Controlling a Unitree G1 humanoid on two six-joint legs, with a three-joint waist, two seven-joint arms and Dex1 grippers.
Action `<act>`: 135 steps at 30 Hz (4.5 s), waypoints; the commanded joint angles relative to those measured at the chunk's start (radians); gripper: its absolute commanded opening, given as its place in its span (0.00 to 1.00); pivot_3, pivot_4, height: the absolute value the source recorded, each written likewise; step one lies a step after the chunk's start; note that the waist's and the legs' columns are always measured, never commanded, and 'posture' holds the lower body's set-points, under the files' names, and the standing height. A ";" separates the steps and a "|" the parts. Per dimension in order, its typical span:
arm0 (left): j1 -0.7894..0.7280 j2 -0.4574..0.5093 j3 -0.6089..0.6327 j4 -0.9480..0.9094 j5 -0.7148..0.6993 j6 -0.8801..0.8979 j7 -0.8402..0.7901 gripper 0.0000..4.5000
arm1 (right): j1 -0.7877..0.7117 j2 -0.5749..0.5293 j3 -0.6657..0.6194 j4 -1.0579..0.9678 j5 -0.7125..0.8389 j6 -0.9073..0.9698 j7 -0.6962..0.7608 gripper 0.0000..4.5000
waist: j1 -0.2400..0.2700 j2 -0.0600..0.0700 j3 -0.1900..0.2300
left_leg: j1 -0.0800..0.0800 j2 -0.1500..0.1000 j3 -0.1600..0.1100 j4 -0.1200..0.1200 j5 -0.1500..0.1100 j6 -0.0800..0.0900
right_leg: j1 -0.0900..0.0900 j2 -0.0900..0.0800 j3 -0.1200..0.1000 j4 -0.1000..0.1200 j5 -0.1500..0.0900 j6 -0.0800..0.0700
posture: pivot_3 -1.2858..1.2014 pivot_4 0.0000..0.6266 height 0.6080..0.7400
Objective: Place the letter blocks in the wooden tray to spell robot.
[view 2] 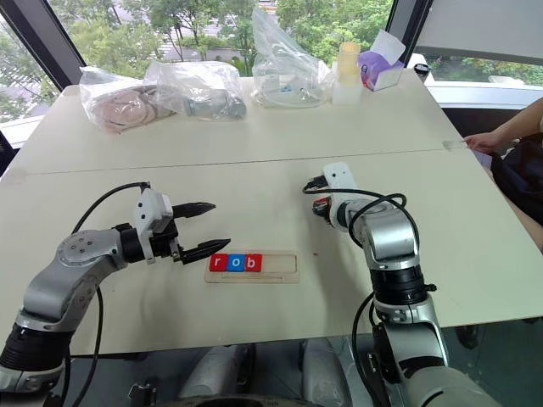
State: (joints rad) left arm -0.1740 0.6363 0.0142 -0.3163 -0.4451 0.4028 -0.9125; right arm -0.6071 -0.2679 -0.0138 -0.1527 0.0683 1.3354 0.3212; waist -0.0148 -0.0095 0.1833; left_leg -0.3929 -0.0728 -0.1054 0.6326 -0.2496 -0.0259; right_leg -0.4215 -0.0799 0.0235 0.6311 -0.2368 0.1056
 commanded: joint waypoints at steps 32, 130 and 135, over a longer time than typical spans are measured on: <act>-0.053 -0.045 -0.023 0.045 0.023 -0.069 -0.011 1.00 | 0.353 -0.795 0.097 -0.231 0.352 -0.583 0.620 0.98 | 0.000 -0.002 0.001 | 0.001 0.001 0.000 0.000 0.000 0.001 | 0.006 0.000 -0.003 -0.005 -0.002 0.002 | 0.52 0.24 1.00; 0.020 0.098 0.051 -0.080 -0.115 -0.004 -0.095 1.00 | 0.065 -0.320 0.458 -0.090 0.038 -0.742 0.687 0.99 | 0.001 -0.002 0.002 | 0.001 0.000 -0.001 0.000 0.000 0.000 | 0.003 -0.001 -0.001 -0.003 -0.001 0.001 | 0.52 0.24 1.00; 0.022 0.098 0.051 -0.081 -0.116 -0.006 -0.091 1.00 | 0.070 -0.344 0.399 -0.151 0.099 -0.678 0.707 0.99 | 0.002 -0.002 0.002 | 0.000 0.000 -0.001 0.000 0.000 0.000 | 0.003 -0.001 -0.001 -0.003 -0.001 0.001 | 0.52 0.24 1.00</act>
State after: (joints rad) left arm -0.1485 0.7352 0.0515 -0.3678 -0.5544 0.4049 -1.0017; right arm -0.5202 -0.6017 0.4330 -0.2521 0.1409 0.6460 1.0200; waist -0.0124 -0.0115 0.1855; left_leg -0.3924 -0.0726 -0.1066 0.6329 -0.2500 -0.0255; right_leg -0.4189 -0.0811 0.0221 0.6284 -0.2379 0.1067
